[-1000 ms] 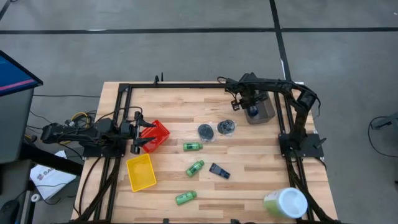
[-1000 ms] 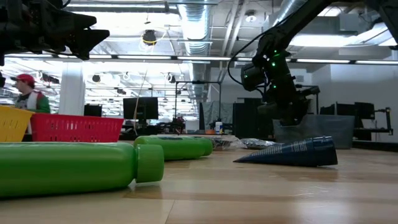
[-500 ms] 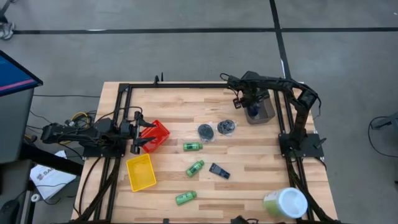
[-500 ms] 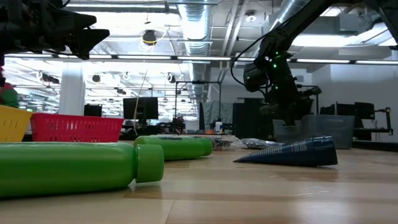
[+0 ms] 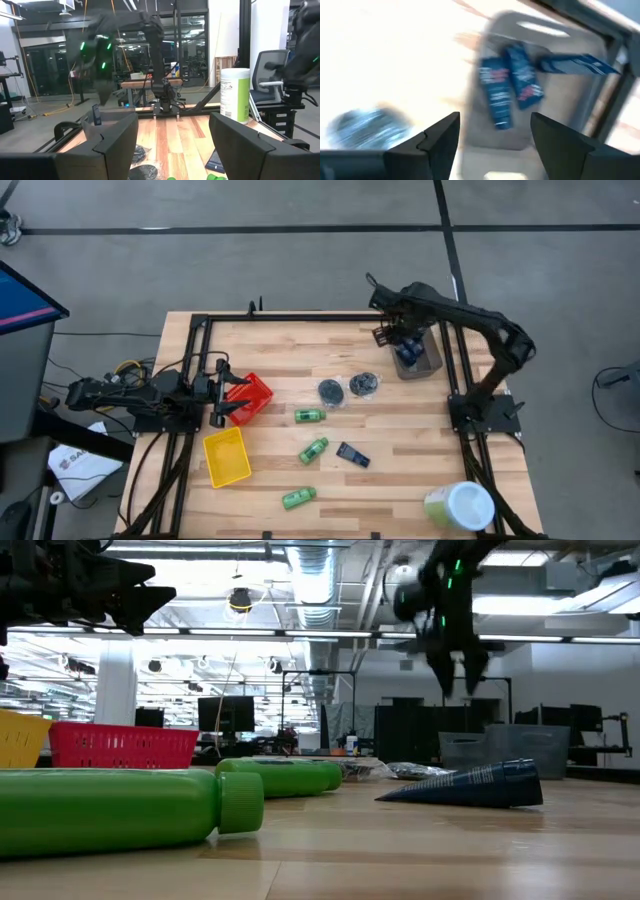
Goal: Pick & Place Travel size toiletries
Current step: Put the shaving cream into the gray bin
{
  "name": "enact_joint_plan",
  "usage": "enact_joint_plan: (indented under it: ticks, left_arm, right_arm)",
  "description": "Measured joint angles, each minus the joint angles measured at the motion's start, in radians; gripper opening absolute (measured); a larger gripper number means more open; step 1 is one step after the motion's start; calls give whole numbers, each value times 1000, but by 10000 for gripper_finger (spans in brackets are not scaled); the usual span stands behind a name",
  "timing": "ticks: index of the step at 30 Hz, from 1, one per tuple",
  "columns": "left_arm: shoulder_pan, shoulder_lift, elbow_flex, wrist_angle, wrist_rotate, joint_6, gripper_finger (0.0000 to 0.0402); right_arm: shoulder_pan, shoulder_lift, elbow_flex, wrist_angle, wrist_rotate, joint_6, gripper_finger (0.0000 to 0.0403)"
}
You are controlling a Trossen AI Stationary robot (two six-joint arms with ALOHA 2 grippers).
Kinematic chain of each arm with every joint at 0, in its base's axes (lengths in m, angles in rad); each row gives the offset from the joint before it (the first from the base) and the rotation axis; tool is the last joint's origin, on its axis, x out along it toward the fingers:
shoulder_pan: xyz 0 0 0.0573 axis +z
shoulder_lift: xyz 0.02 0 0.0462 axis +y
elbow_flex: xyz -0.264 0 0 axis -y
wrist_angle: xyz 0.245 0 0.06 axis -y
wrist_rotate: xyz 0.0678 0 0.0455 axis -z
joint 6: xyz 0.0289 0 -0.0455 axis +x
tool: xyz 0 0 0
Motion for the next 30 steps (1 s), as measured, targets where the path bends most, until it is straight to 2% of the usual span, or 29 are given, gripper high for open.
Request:
enact_joint_plan:
  ticks: [6,11,15,19,26,30]
  left_arm:
    - [0,0,0,1,0,0,242]
    - [0,0,0,1,0,0,242]
    - [0,0,0,2,0,0,242]
    - [0,0,0,9,0,0,242]
    - [0,0,0,16,0,0,242]
    - [0,4,0,20,0,0,242]
  right_arm:
    - [241,-129,18,40,-85,-110,229]
    - [503,-132,17,60,-107,-95,234]
    - [685,-68,17,92,-129,-12,249]
    - [804,28,17,120,-193,88,273]
    - [956,199,17,277,-253,74,319]
    - [986,275,17,346,-272,63,338]
